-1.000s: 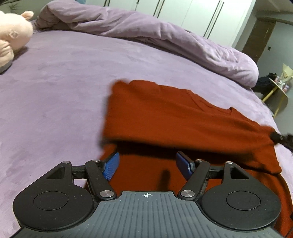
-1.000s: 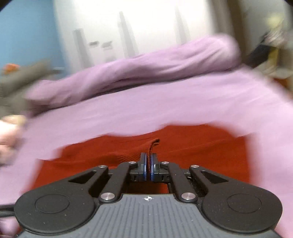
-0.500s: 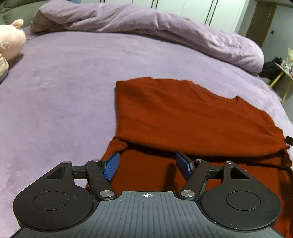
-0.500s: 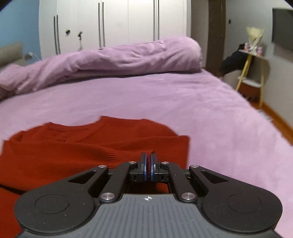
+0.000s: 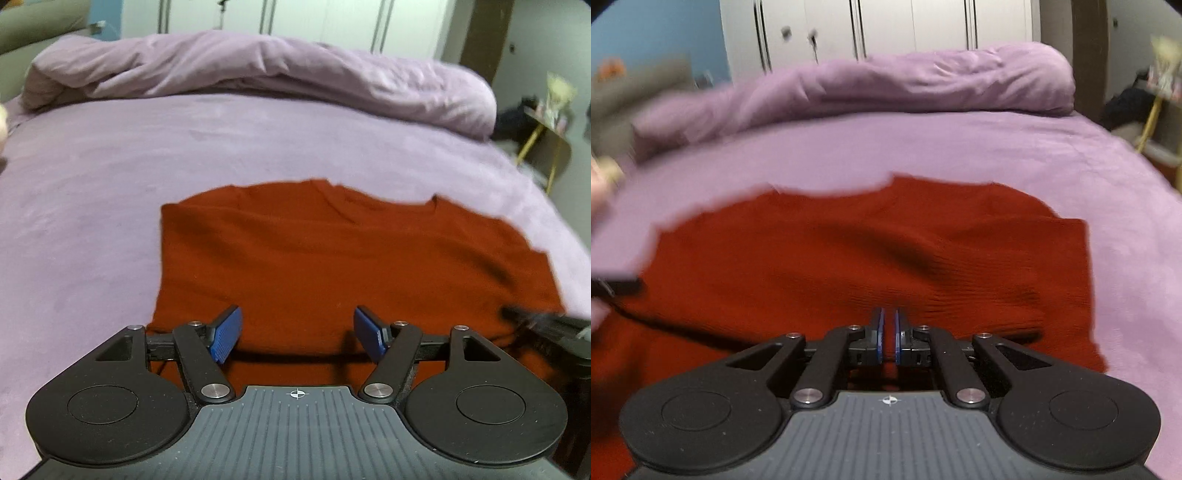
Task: Fold small clothes
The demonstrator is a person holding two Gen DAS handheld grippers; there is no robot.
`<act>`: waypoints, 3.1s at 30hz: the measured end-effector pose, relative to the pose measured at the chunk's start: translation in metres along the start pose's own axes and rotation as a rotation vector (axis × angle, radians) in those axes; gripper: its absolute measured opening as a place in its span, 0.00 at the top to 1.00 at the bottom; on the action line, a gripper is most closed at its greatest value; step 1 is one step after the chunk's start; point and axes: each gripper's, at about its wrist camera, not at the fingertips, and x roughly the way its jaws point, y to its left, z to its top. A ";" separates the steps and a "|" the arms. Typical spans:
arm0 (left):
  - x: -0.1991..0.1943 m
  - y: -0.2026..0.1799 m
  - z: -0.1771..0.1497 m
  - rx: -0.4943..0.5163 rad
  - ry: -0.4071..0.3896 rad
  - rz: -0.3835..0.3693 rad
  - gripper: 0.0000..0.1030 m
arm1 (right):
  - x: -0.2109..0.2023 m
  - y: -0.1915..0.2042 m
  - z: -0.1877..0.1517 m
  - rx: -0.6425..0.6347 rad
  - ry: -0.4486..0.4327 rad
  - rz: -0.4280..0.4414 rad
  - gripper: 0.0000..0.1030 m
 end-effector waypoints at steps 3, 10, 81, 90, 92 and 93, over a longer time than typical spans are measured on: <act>0.018 -0.001 -0.006 0.050 0.052 0.023 0.28 | 0.002 -0.023 -0.002 0.013 -0.041 -0.133 1.00; 0.011 0.009 -0.016 0.044 0.019 -0.013 0.28 | -0.038 -0.068 -0.003 0.215 -0.071 -0.073 0.87; 0.008 -0.001 -0.003 0.117 0.100 0.092 0.26 | -0.028 -0.045 -0.019 -0.160 -0.073 -0.121 0.92; -0.088 0.049 -0.077 0.150 0.184 0.061 0.24 | -0.142 -0.085 -0.081 0.090 0.133 -0.101 0.69; -0.112 0.062 -0.100 0.138 0.196 0.075 0.23 | -0.175 -0.098 -0.108 0.177 0.173 -0.082 0.68; -0.122 0.068 -0.110 0.129 0.203 0.082 0.22 | -0.191 -0.103 -0.121 0.216 0.181 -0.070 0.68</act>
